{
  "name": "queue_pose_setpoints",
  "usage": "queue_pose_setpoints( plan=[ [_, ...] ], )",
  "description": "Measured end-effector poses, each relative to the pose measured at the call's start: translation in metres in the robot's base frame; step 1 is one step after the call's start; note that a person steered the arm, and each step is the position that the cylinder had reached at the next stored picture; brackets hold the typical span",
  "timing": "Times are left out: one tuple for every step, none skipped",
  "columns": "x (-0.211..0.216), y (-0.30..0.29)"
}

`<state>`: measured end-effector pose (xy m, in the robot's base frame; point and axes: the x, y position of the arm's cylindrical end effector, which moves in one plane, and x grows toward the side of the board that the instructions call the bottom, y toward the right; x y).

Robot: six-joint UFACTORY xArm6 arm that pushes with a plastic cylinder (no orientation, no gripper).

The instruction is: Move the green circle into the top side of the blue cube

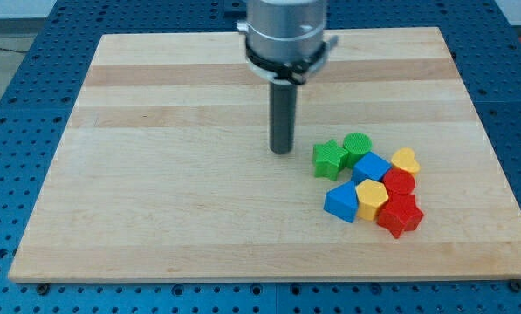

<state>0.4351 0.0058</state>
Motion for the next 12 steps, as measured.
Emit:
queue_pose_setpoints(
  plan=[
    [-0.009,0.022],
    [0.039,0.081],
    [0.056,0.093],
    [0.045,0.083],
    [0.021,0.066],
    [0.01,0.101],
    [0.014,0.127],
    [0.024,0.112],
    [0.006,0.107],
    [-0.005,0.158],
    [0.009,0.17],
    [0.026,0.165]
  ],
)
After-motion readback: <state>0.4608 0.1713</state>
